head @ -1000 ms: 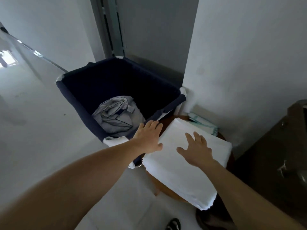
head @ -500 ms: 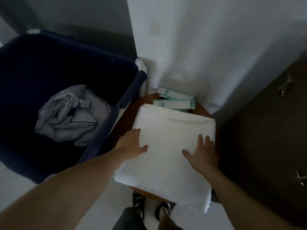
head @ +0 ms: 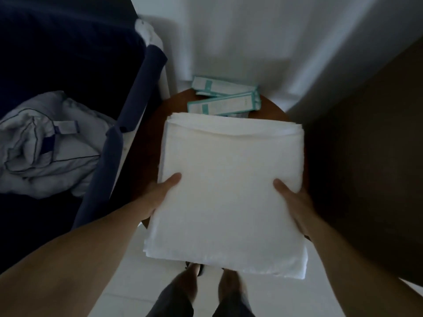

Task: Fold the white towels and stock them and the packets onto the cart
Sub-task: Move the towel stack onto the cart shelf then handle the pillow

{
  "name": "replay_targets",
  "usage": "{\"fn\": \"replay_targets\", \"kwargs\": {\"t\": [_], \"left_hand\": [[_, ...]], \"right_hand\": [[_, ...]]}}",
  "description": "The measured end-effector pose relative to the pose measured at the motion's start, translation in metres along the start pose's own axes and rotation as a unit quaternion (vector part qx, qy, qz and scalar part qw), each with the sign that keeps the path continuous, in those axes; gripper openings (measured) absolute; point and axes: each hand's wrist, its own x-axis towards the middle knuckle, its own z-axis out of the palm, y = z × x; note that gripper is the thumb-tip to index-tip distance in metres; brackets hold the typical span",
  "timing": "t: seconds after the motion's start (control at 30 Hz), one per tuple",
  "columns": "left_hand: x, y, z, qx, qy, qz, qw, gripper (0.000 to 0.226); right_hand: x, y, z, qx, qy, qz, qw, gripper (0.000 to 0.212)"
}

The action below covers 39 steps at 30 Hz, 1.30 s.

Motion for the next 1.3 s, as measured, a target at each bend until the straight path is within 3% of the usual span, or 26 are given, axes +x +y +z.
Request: {"fn": "replay_targets", "kwargs": {"t": [0.07, 0.17, 0.23, 0.3, 0.37, 0.47, 0.53, 0.57, 0.67, 0.7, 0.8, 0.83, 0.93, 1.07, 1.1, 1.2, 1.3], "left_hand": [[0.003, -0.001, -0.001, -0.031, -0.02, -0.005, 0.999, 0.076], [0.009, -0.003, -0.002, -0.064, -0.047, -0.017, 0.997, 0.084], [0.014, -0.005, -0.004, -0.074, -0.071, -0.034, 0.994, 0.101], [0.02, -0.007, -0.007, -0.078, -0.096, -0.041, 0.991, 0.115], [0.02, -0.006, -0.007, -0.077, -0.124, -0.042, 0.988, 0.112], [0.012, 0.0, -0.001, -0.091, -0.157, -0.036, 0.983, 0.069], [0.014, 0.002, 0.0, -0.093, -0.152, -0.046, 0.983, 0.052], [0.013, 0.003, -0.001, -0.089, -0.152, -0.046, 0.983, 0.055], [0.013, 0.003, -0.002, -0.081, -0.157, -0.042, 0.983, 0.093], [0.014, 0.001, -0.002, -0.078, -0.155, -0.042, 0.984, 0.093], [0.013, -0.001, 0.0, -0.1, -0.157, -0.042, 0.982, 0.052], [0.013, -0.001, 0.0, -0.104, -0.156, -0.044, 0.981, 0.05], [0.008, 0.0, 0.001, -0.103, -0.164, -0.027, 0.981, 0.061], [0.003, 0.003, 0.004, -0.099, -0.155, -0.039, 0.982, 0.054], [0.001, 0.004, 0.003, -0.103, -0.153, -0.038, 0.982, 0.065], [-0.007, 0.005, -0.003, -0.086, -0.147, -0.047, 0.984, 0.111], [-0.023, 0.011, -0.009, -0.075, -0.154, -0.041, 0.984, 0.111]], "right_hand": [[0.004, 0.003, -0.001, 0.04, -0.015, 0.059, 0.997, 0.113], [0.006, 0.003, -0.003, 0.081, -0.046, 0.124, 0.988, 0.106], [0.008, 0.002, -0.003, 0.088, -0.062, 0.144, 0.984, 0.107], [0.008, 0.001, -0.004, 0.102, -0.083, 0.148, 0.98, 0.092], [0.01, 0.001, -0.006, 0.111, -0.112, 0.156, 0.975, 0.088], [0.014, 0.005, -0.007, 0.122, -0.154, 0.166, 0.966, 0.113], [0.015, 0.005, -0.006, 0.136, -0.173, 0.159, 0.962, 0.112], [0.016, 0.006, -0.006, 0.144, -0.177, 0.155, 0.961, 0.109], [0.016, 0.006, -0.006, 0.156, -0.178, 0.151, 0.96, 0.097], [0.016, 0.007, -0.005, 0.161, -0.177, 0.146, 0.96, 0.1], [0.016, 0.012, -0.008, 0.178, -0.171, 0.145, 0.958, 0.107], [0.016, 0.013, -0.009, 0.188, -0.178, 0.142, 0.955, 0.105], [0.015, 0.013, -0.011, 0.187, -0.191, 0.135, 0.954, 0.099], [0.014, 0.006, -0.014, 0.189, -0.2, 0.131, 0.952, 0.054], [0.012, 0.004, -0.014, 0.188, -0.197, 0.134, 0.953, 0.048], [0.004, -0.004, -0.016, 0.185, -0.175, 0.122, 0.959, 0.046], [-0.01, -0.011, -0.022, 0.185, -0.164, 0.114, 0.962, 0.057]]}}
